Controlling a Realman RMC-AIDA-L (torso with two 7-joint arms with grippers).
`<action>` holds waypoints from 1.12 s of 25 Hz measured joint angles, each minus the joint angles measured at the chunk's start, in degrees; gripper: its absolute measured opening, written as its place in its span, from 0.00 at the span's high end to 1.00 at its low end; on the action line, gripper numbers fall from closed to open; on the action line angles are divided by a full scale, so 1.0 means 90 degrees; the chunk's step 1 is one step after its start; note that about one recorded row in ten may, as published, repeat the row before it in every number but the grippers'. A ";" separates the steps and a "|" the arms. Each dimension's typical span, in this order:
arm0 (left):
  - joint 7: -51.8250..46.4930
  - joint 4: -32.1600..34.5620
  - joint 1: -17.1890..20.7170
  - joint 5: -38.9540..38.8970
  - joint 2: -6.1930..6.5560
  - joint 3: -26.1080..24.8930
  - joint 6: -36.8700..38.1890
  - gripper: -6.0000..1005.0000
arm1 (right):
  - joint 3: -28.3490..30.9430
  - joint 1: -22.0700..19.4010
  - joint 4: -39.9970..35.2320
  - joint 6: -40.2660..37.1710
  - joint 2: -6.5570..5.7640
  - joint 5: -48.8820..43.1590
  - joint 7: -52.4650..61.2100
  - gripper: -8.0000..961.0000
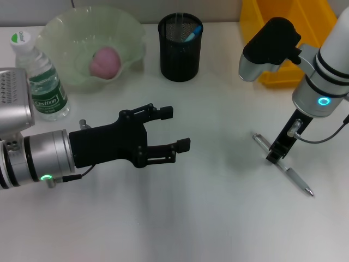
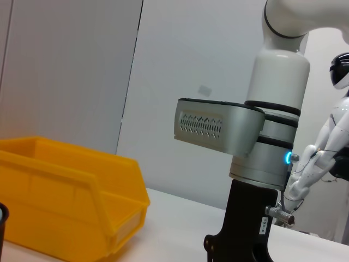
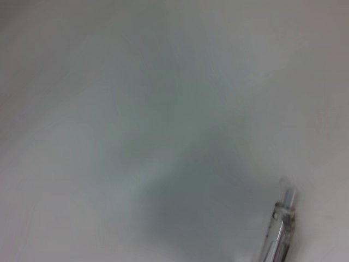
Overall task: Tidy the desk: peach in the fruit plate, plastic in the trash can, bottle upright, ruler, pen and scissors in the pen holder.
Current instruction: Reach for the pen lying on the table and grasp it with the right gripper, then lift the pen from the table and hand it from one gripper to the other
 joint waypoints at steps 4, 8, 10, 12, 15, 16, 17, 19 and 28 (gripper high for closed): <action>0.0000 0.0005 -0.0009 0.0000 0.0001 0.0000 0.0004 0.14 | 0.0000 0.0005 0.0050 -0.0003 0.0000 0.0000 0.0000 0.75; 0.0000 0.0010 -0.0011 0.0000 0.0001 0.0000 0.0011 0.14 | 0.0000 0.0008 0.0064 -0.0003 0.0000 0.0000 0.0000 0.74; 0.0000 0.0015 -0.0015 0.0000 0.0001 0.0000 0.0012 0.14 | 0.0000 0.0009 0.0066 -0.0002 0.0000 0.0000 0.0000 0.74; 0.0000 0.0016 -0.0017 0.0000 0.0001 0.0000 0.0013 0.14 | -0.0002 0.0010 0.0069 -0.0002 0.0000 0.0000 -0.0003 0.75; 0.0000 0.0016 -0.0017 0.0000 0.0002 0.0000 0.0014 0.14 | -0.0065 0.0010 0.0076 -0.0001 0.0000 0.0000 -0.0007 0.75; -0.0005 0.0018 -0.0024 0.0000 0.0001 0.0000 0.0017 0.14 | -0.0093 0.0010 0.0077 0.0004 0.0000 0.0001 -0.0007 0.75; -0.0005 0.0018 -0.0024 0.0000 0.0001 0.0000 0.0017 0.14 | -0.0111 0.0009 0.0078 0.0011 0.0000 0.0002 -0.0007 0.75; -0.0029 0.0068 -0.0028 0.0000 0.0002 0.0000 0.0034 0.14 | -0.0137 0.0003 0.0078 0.0019 0.0000 0.0003 -0.0006 0.77; -0.0060 0.0076 -0.0047 -0.0018 0.0001 0.0000 0.0038 0.14 | -0.0145 -0.0027 0.0029 0.0005 0.0000 0.0012 -0.0006 0.85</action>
